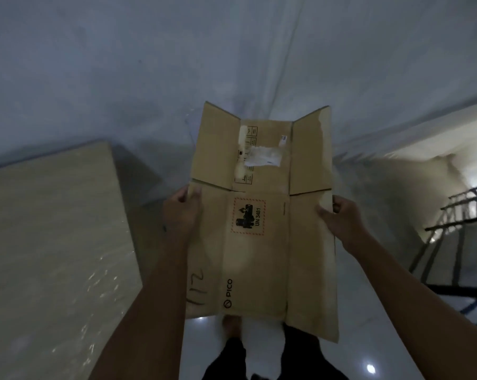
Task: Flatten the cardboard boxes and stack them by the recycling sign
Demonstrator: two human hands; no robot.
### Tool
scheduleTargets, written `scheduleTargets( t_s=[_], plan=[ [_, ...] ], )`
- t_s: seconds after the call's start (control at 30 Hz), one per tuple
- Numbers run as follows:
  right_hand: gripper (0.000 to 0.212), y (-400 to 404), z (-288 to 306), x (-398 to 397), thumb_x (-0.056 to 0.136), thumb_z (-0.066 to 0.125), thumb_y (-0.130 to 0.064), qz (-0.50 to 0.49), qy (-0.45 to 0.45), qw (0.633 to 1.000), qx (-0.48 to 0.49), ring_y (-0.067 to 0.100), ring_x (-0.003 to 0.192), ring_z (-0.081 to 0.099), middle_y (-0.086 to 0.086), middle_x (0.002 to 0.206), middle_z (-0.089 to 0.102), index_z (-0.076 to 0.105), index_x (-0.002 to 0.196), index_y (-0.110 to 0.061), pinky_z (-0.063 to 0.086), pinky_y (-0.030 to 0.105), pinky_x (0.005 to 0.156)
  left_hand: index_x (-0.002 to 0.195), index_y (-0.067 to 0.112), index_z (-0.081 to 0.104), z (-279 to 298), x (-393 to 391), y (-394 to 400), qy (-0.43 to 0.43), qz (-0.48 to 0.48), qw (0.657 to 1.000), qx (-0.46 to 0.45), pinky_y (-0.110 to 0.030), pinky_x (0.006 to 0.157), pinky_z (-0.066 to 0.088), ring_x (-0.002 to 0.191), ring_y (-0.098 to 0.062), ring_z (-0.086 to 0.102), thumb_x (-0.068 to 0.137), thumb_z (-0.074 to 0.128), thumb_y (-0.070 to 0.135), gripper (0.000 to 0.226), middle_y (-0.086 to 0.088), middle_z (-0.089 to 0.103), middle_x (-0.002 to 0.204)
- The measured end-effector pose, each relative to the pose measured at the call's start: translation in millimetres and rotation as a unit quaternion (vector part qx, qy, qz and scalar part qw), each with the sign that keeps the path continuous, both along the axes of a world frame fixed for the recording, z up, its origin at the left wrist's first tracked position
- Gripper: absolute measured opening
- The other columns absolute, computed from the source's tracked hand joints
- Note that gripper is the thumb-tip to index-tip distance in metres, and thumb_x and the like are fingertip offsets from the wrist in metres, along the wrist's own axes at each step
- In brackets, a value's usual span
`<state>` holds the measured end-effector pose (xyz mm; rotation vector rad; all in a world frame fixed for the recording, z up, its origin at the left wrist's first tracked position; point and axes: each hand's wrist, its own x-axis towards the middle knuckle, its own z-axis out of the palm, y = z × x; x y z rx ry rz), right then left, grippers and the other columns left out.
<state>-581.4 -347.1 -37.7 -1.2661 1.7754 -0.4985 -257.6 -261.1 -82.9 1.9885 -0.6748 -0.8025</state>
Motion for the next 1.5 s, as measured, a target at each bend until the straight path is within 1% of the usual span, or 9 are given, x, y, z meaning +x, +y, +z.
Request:
scheduleTargets(
  t_s=[0.13,0.33,0.53,0.63,0.87,0.97,1.23,1.37,1.5],
  plan=[
    [0.031,-48,-43,21,0.086,0.075,-0.014,0.050,0.009,0.999,0.008,0.025,0.087,0.070,0.007,0.100,0.074,0.070,0.116,-0.008,0.058,0.037,0.078,0.067,0.026,0.061,-21,6,2,0.048,0.061,0.997,0.017,-0.018,0.059,0.038,0.053,0.004,0.049,0.098,0.065,0.030,0.031,0.016,0.054,0.054],
    [0.027,-108,-149,14,0.083,0.078,-0.020,0.064,-0.009,0.995,0.080,0.025,0.091,0.072,0.006,0.097,0.076,0.074,0.109,-0.014,0.058,0.049,0.091,0.093,0.010,0.077,-102,-5,-1,0.081,0.232,0.968,0.050,-0.014,0.049,0.040,0.071,-0.017,0.056,0.092,0.074,0.022,0.012,-0.005,0.066,0.076],
    [0.027,-143,-274,7,0.087,0.074,-0.014,0.059,-0.034,0.987,0.148,0.033,0.097,0.069,0.017,0.101,0.074,0.073,0.112,-0.006,0.053,0.053,0.096,0.118,0.006,0.074,-242,-5,1,0.092,0.314,0.935,0.134,-0.029,0.091,0.051,0.101,-0.012,0.066,0.076,0.087,0.040,0.056,-0.002,0.074,0.113],
    [0.025,-151,-351,12,0.088,0.073,-0.012,0.059,-0.023,0.985,0.160,0.036,0.099,0.070,0.016,0.099,0.074,0.073,0.112,-0.006,0.054,0.055,0.094,0.121,0.001,0.071,-327,-8,0,0.096,0.349,0.919,0.154,-0.025,0.081,0.045,0.098,-0.012,0.061,0.082,0.084,0.034,0.053,-0.005,0.072,0.113],
    [0.025,-149,-535,19,0.089,0.071,-0.021,0.074,0.024,0.987,0.138,0.025,0.091,0.069,0.006,0.096,0.073,0.074,0.112,-0.013,0.057,0.044,0.091,0.112,0.010,0.076,-535,-14,1,0.087,0.336,0.926,0.147,-0.039,0.087,0.053,0.108,-0.030,0.068,0.073,0.072,0.063,0.065,-0.011,0.075,0.108],
    [0.027,-155,-603,21,0.088,0.072,-0.024,0.067,0.012,0.989,0.133,0.025,0.091,0.070,0.005,0.098,0.075,0.075,0.114,-0.014,0.058,0.043,0.089,0.115,0.011,0.075,-595,-16,-8,0.078,0.332,0.931,0.132,-0.043,0.094,0.053,0.103,-0.025,0.067,0.089,0.070,0.048,0.046,-0.011,0.073,0.109],
    [0.029,-196,-695,50,0.088,0.073,-0.021,0.041,0.040,0.997,0.054,0.014,0.080,0.065,0.003,0.100,0.072,0.072,0.117,-0.014,0.053,0.026,0.080,0.122,0.006,0.072,-687,-11,-58,0.005,0.354,0.931,0.093,-0.033,0.097,0.055,0.108,-0.017,0.068,0.093,0.072,0.032,0.039,-0.009,0.074,0.115],
    [0.037,-190,-717,46,0.091,0.069,-0.031,0.114,0.149,0.982,-0.002,0.028,0.099,0.067,0.011,0.111,0.072,0.069,0.122,-0.011,0.055,0.039,0.091,0.112,0.008,0.072,-702,-18,-57,-0.087,0.270,0.944,0.166,-0.032,0.078,0.047,0.098,-0.025,0.066,0.100,0.058,0.041,0.038,-0.008,0.071,0.103],
    [0.058,-191,-696,47,0.097,0.055,-0.045,0.176,0.227,0.954,0.088,0.037,0.118,0.057,0.021,0.130,0.058,0.053,0.132,0.001,0.047,0.040,0.094,0.146,0.007,0.045,-676,-19,-69,-0.112,0.170,0.924,0.325,-0.045,0.101,0.043,0.129,-0.041,0.051,0.098,0.058,0.040,0.060,-0.021,0.053,0.142]
  ],
)
